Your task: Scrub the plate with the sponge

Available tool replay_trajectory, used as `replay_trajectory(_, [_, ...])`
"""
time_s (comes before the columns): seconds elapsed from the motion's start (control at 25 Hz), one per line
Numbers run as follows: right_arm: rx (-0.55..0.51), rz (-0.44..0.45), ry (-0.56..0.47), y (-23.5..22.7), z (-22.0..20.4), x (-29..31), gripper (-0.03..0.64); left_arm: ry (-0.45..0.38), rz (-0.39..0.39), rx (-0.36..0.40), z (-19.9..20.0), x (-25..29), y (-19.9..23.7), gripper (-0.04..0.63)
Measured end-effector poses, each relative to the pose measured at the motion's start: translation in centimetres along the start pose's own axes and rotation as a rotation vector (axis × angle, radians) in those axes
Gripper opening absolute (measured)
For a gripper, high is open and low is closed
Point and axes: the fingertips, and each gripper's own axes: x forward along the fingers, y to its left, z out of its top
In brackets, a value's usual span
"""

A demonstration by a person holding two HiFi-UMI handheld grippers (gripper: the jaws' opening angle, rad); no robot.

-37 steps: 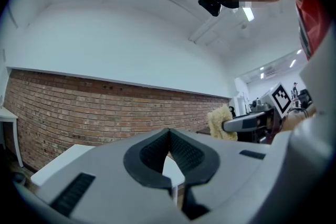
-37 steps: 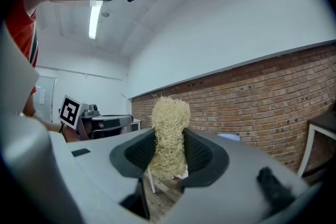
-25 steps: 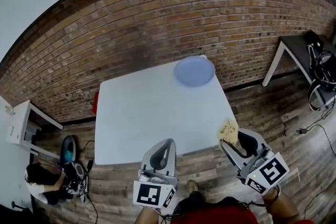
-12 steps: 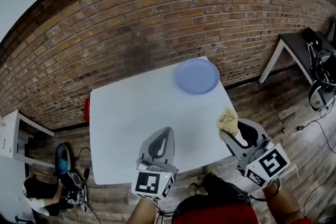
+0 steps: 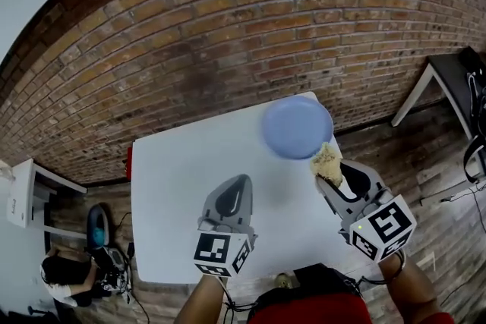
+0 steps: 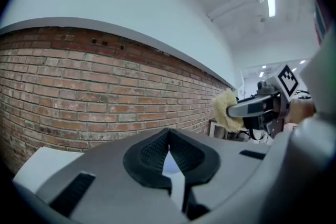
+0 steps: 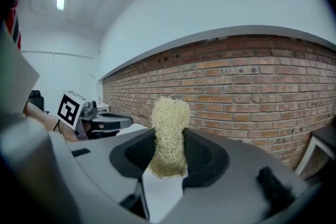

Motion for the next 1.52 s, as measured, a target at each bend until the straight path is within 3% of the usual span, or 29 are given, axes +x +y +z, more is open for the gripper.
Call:
replay_trajectory(0.32, [-0.01,0.056,0.075,-6.5,-0.2,5.2,0.163,0.135,0.058,-0.091,-2.3,7.8,2.7,0.014])
replay_trajectory(0.48, [-0.008,0.049,0.126,-8.5,-0.5,7.8,0.163,0.216,0.048,-0.141,-4.3,10.7,4.1,0.015])
replay_trajectory(0.52, [-0.009,0.046,0.144,-8.8,-0.6,8.5,0.163,0.239,0.037,-0.162,-4.8,11.4,4.4,0.033])
replay_trajectory(0.56, [-0.011,0.041,0.164,-9.2,-0.8,9.2,0.163,0.262,0.024,-0.185,-5.3,12.2,4.6,0.106])
replay_trajectory(0.64, [-0.014,0.033,0.204,-9.8,-1.2,10.5,0.163,0.305,0.006,-0.23,-6.5,13.7,5.2,0.149])
replay_trajectory(1.08, [0.087,0.059,0.416,-11.3,-7.6,18.5,0.163,0.629,-0.034,-0.438,-14.0,20.5,9.0,0.184])
replay_trajectory(1.52, [0.16,0.05,0.579,-12.7,-12.3,25.6,0.163,0.815,-0.088,-0.462,-17.4,25.1,9.9,0.183])
